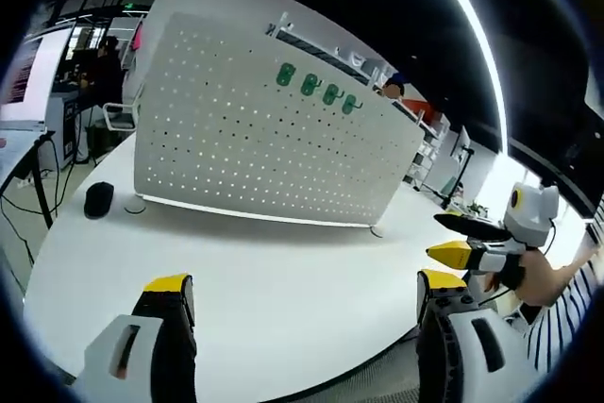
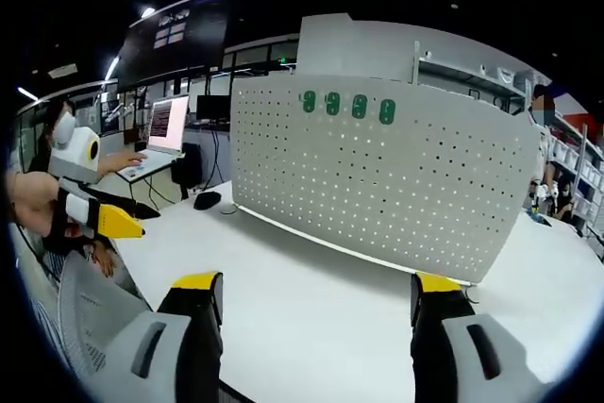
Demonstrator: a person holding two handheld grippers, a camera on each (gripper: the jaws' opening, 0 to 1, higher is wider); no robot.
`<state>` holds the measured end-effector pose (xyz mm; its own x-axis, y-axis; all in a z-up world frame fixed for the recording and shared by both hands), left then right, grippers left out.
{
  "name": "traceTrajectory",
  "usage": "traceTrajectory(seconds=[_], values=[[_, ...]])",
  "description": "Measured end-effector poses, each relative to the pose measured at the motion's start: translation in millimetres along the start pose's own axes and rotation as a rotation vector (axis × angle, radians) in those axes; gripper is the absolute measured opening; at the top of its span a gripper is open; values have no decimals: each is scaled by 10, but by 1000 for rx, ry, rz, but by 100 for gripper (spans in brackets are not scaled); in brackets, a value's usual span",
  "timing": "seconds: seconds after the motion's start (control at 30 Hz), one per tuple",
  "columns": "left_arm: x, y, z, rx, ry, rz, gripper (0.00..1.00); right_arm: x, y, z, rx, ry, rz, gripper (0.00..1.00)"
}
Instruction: Insert the hook assembly into the mounting plate slot until the hook locks in place.
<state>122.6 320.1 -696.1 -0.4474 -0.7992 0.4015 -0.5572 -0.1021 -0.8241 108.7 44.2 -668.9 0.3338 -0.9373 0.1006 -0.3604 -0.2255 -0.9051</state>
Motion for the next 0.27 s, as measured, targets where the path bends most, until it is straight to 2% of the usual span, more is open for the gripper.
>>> traceTrajectory(seconds=[0.27], values=[[26, 28, -4, -18, 7, -2, 100, 11, 6, -60, -3, 6, 0, 79]])
Point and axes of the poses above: the point that each gripper's makers call its tool centre point, and the gripper's own axes: z roughly forward along the fingers, x roughly to its right, y roughly out of its underside, the point moved 9 cm from there along -z, roughly backward along the fingers, and after that the axes turned 4 degrees about -x, right-handed, at the moved point
